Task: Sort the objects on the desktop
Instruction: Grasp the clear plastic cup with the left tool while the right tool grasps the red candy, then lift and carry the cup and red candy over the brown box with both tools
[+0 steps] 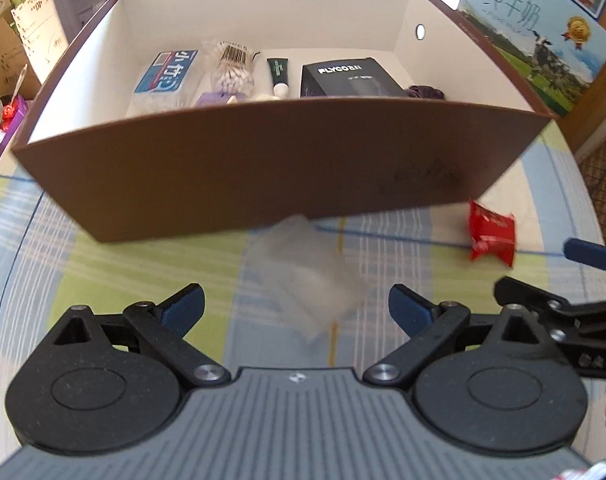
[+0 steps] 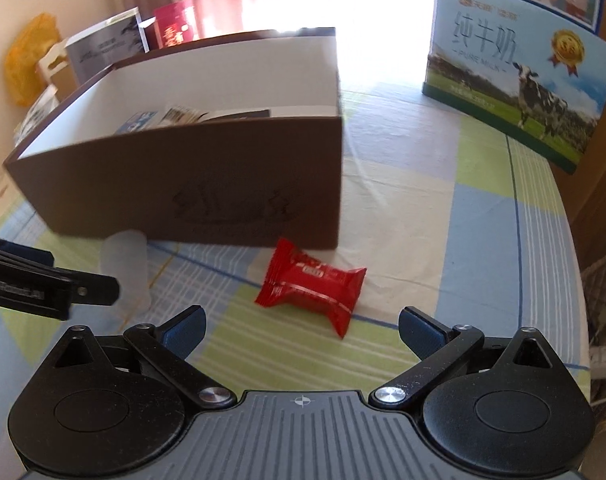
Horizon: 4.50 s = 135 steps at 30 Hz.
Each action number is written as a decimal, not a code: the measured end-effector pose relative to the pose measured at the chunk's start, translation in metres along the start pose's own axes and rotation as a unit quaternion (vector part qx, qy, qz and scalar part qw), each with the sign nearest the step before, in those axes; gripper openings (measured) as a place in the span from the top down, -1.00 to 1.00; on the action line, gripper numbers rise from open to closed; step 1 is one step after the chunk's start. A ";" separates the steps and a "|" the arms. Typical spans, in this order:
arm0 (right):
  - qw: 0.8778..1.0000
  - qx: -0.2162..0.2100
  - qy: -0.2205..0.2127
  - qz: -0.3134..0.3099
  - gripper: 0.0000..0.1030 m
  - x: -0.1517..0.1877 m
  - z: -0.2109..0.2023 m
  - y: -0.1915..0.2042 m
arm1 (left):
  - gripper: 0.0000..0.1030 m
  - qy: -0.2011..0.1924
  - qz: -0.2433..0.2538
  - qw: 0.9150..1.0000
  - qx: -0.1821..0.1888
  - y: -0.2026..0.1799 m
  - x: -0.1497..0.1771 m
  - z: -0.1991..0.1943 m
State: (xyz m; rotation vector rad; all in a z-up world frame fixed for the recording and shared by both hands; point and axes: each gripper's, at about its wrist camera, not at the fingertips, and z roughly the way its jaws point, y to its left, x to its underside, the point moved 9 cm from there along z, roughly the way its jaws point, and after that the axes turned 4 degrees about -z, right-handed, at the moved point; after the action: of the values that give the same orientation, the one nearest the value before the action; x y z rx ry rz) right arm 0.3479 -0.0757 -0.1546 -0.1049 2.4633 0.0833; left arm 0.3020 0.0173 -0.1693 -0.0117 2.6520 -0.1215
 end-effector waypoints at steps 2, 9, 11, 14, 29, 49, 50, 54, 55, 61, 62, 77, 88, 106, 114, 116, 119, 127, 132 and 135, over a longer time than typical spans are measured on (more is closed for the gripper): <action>1.000 0.001 -0.002 -0.002 -0.95 -0.002 0.002 -0.003 | -0.87 0.003 -0.002 1.000 -0.008 -0.002 -0.004 0.010; 0.999 -0.001 -0.010 -0.050 -0.95 -0.007 0.013 -0.004 | -0.39 0.006 -0.010 1.000 -0.026 0.003 -0.005 0.029; 0.997 -0.004 -0.014 -0.078 -0.95 -0.009 0.018 -0.001 | -0.11 0.017 -0.022 0.999 -0.017 0.008 -0.001 0.032; 0.992 -0.023 -0.024 -0.119 -0.94 -0.011 0.023 0.004 | 0.07 0.015 -0.023 0.999 -0.017 0.016 0.001 0.031; 0.982 -0.045 0.046 -0.178 0.17 0.010 0.042 0.013 | 0.08 0.033 0.012 0.999 0.010 0.058 0.036 0.006; 0.997 -0.039 0.056 -0.030 -0.39 0.045 0.012 0.050 | 0.08 0.032 0.081 0.996 0.000 0.033 0.044 0.008; 0.997 -0.036 0.053 -0.032 -0.38 0.046 0.011 0.049 | 0.08 0.035 0.079 0.996 0.005 0.032 0.045 0.008; 0.997 -0.033 0.054 -0.047 0.14 0.046 0.015 0.047 | 0.08 0.036 0.084 0.996 0.007 0.029 0.049 0.005; 0.997 -0.034 0.058 -0.049 0.28 0.047 0.016 0.048 | 0.08 0.036 0.085 0.996 0.008 0.030 0.051 0.004; 0.996 -0.047 0.061 -0.039 0.54 0.050 0.011 0.056 | 0.08 0.039 0.080 0.996 0.007 0.033 0.057 -0.001; 0.996 -0.051 0.061 -0.038 0.54 0.051 0.010 0.059 | 0.08 0.040 0.077 0.996 0.007 0.033 0.057 -0.002; 0.996 -0.071 0.051 -0.018 0.54 0.045 -0.014 0.073 | 0.08 0.038 0.067 0.997 0.022 0.038 0.063 -0.021; 0.997 -0.077 0.030 -0.015 0.54 0.029 -0.033 0.087 | 0.08 0.003 0.062 0.997 0.038 0.040 0.055 -0.059; 0.995 -0.096 -0.024 -0.025 0.53 -0.028 -0.051 0.108 | 0.08 -0.071 0.060 0.994 0.064 0.045 0.005 -0.112; 0.993 -0.104 -0.055 -0.026 0.53 -0.066 -0.052 0.111 | 0.08 -0.105 0.064 0.990 0.062 0.050 -0.037 -0.122; 0.992 -0.105 -0.060 -0.027 0.53 -0.076 -0.051 0.111 | 0.08 -0.111 0.065 0.990 0.062 0.051 -0.047 -0.122; 0.992 -0.103 -0.067 -0.025 0.53 -0.092 -0.047 0.108 | 0.08 -0.119 0.069 0.988 0.064 0.051 -0.064 -0.119; 0.993 -0.088 -0.077 -0.016 0.53 -0.136 -0.024 0.090 | 0.08 -0.128 0.084 0.986 0.064 0.038 -0.111 -0.095; 0.994 -0.075 -0.077 -0.006 0.53 -0.160 -0.004 0.075 | 0.08 -0.120 0.081 0.987 0.065 0.034 -0.138 -0.073; 0.995 -0.069 -0.070 -0.001 0.54 -0.170 0.010 0.066 | 0.08 -0.119 0.082 0.988 0.060 0.032 -0.155 -0.059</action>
State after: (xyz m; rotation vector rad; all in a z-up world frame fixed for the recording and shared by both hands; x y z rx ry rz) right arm 0.4797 0.0004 -0.0539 -0.1559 2.3151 0.2512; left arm 0.4121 0.0584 -0.0479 0.2187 2.3916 -0.2107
